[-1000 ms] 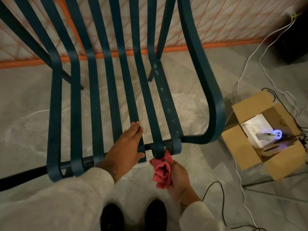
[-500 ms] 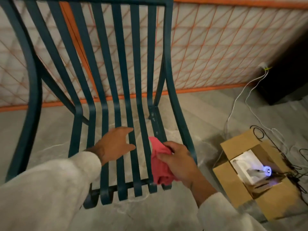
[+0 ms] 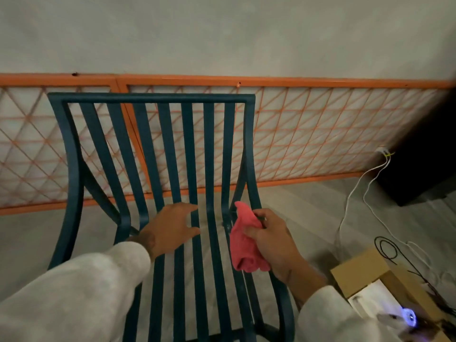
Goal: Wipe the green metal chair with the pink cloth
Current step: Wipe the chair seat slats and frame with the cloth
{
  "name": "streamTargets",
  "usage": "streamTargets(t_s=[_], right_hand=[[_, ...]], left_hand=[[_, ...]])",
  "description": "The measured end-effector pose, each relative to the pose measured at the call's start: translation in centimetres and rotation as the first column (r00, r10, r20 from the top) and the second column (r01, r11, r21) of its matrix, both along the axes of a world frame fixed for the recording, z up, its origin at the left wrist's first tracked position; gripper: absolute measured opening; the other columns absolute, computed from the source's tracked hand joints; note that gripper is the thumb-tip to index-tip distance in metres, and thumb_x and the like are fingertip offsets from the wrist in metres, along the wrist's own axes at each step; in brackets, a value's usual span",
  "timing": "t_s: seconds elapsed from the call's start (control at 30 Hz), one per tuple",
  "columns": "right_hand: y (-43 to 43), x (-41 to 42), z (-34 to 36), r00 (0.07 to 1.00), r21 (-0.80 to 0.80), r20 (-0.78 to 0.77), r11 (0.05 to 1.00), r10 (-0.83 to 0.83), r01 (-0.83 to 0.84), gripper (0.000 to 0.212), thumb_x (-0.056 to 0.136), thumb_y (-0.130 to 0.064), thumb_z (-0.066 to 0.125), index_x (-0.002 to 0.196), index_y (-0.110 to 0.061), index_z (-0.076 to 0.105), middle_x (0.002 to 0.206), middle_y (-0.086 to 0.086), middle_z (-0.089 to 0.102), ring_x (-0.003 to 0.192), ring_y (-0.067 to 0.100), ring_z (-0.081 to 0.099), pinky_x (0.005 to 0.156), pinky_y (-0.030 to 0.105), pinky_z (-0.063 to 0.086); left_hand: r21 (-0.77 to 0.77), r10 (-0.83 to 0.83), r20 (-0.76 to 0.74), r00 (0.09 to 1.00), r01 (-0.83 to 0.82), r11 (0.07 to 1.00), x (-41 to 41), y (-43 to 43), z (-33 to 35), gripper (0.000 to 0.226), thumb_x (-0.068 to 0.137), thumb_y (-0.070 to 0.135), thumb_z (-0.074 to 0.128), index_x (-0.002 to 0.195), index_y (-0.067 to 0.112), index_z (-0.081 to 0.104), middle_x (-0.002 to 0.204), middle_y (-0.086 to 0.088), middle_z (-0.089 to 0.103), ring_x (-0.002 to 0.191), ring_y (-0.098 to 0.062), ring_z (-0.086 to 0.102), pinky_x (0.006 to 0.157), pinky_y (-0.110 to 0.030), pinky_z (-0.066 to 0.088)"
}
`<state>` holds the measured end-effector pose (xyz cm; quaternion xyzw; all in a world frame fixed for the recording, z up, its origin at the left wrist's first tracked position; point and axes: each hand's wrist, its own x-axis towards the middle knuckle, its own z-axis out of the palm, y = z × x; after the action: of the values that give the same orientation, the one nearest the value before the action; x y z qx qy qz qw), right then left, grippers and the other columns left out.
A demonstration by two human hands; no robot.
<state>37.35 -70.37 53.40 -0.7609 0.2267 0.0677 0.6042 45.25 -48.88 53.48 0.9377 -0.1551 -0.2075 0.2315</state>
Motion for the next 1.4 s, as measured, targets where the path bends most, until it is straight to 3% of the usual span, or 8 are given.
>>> streamTargets(t_s=[0.23, 0.33, 0.5, 0.73, 0.87, 0.93, 1.1, 1.4], right_hand=[[1.5, 8.3, 0.7, 0.986, 0.062, 0.015, 0.985, -0.164, 0.163, 0.021, 0.093, -0.019, 0.067, 0.109, -0.028, 0.058, 0.109, 0.001, 0.068, 0.097, 0.024, 0.066, 0.085, 0.047, 0.058], [2.3, 12.0, 2.2, 0.969, 0.104, 0.072, 0.968, -0.236, 0.228, 0.015, 0.093, -0.019, 0.066, 0.102, -0.029, 0.06, 0.103, -0.001, 0.07, 0.096, 0.025, 0.068, 0.084, 0.053, 0.058], [2.3, 17.1, 3.9, 0.936, 0.095, 0.16, 0.949, -0.313, 0.301, 0.01, 0.092, -0.026, 0.067, 0.098, -0.028, 0.059, 0.098, 0.001, 0.071, 0.096, 0.027, 0.069, 0.081, 0.054, 0.059], [2.0, 23.3, 5.7, 0.89, 0.003, 0.257, 0.921, -0.377, 0.389, 0.038, 0.08, -0.071, 0.063, 0.087, -0.034, 0.059, 0.095, -0.002, 0.067, 0.086, 0.027, 0.068, 0.067, 0.056, 0.06], [1.6, 26.4, 5.5, 0.824, -0.138, 0.436, 0.878, -0.362, 0.459, 0.012, 0.096, -0.037, 0.062, 0.093, -0.026, 0.062, 0.089, -0.004, 0.065, 0.076, 0.011, 0.061, 0.059, 0.015, 0.054], [2.1, 27.9, 4.4, 0.831, -0.238, 0.473, 0.866, -0.293, 0.44, 0.005, 0.095, -0.024, 0.063, 0.096, -0.024, 0.067, 0.095, -0.002, 0.064, 0.08, 0.007, 0.059, 0.062, 0.009, 0.044], [3.0, 28.3, 0.6, 0.839, -0.332, 0.474, 0.829, -0.267, 0.451, 0.011, 0.09, -0.014, 0.069, 0.098, -0.017, 0.076, 0.102, -0.004, 0.056, 0.09, 0.009, 0.054, 0.07, -0.002, 0.035], [2.3, 28.6, 2.2, 0.889, -0.416, 0.437, 0.845, -0.138, 0.336, 0.015, 0.095, -0.021, 0.064, 0.108, -0.02, 0.071, 0.103, -0.01, 0.05, 0.084, 0.004, 0.052, 0.06, -0.001, 0.038]], left_hand=[[-0.127, -0.13, 0.119, 0.984, 0.145, 0.981, 9.2, 0.3, 1.0, 0.048, 0.088, 0.024, 0.069, 0.134, 0.023, 0.054, 0.132, 0.004, 0.056, 0.118, -0.014, 0.054, 0.103, -0.023, 0.039], [-0.107, -0.188, 0.222, 0.957, 0.215, 0.971, 13.4, 0.1, 2.6, 0.052, 0.089, 0.027, 0.066, 0.138, 0.021, 0.05, 0.139, 0.002, 0.052, 0.125, -0.015, 0.051, 0.11, -0.034, 0.039], [-0.058, -0.245, 0.405, 0.881, 0.292, 0.955, 19.2, -2.4, 6.4, 0.053, 0.093, 0.023, 0.061, 0.143, 0.02, 0.044, 0.148, 0.001, 0.042, 0.137, -0.017, 0.036, 0.114, -0.028, 0.023], [0.073, -0.329, 0.598, 0.731, 0.359, 0.93, 24.7, -6.2, 9.2, 0.052, 0.092, 0.002, 0.051, 0.142, 0.015, 0.045, 0.146, -0.004, 0.043, 0.135, -0.022, 0.035, 0.112, -0.036, 0.029], [0.109, -0.337, 0.556, 0.76, 0.336, 0.936, 27.4, -7.7, 10.0, 0.035, 0.089, 0.002, 0.05, 0.121, 0.014, 0.062, 0.11, -0.008, 0.063, 0.103, -0.027, 0.058, 0.083, -0.036, 0.045], [0.134, -0.342, 0.538, 0.771, 0.322, 0.937, 28.5, -8.1, 10.2, 0.024, 0.091, 0.007, 0.05, 0.105, 0.014, 0.068, 0.089, -0.006, 0.064, 0.087, -0.026, 0.06, 0.067, -0.032, 0.039], [0.094, -0.316, 0.515, 0.797, 0.314, 0.945, 30.0, -8.3, 10.7, 0.028, 0.092, 0.015, 0.057, 0.118, 0.017, 0.068, 0.113, -0.004, 0.065, 0.102, -0.023, 0.057, 0.085, -0.034, 0.045], [0.072, -0.327, 0.456, 0.828, 0.332, 0.94, 30.3, -8.6, 12.4, 0.022, 0.086, 0.011, 0.065, 0.106, 0.015, 0.073, 0.105, 0.0, 0.07, 0.096, -0.018, 0.062, 0.088, -0.035, 0.05]])
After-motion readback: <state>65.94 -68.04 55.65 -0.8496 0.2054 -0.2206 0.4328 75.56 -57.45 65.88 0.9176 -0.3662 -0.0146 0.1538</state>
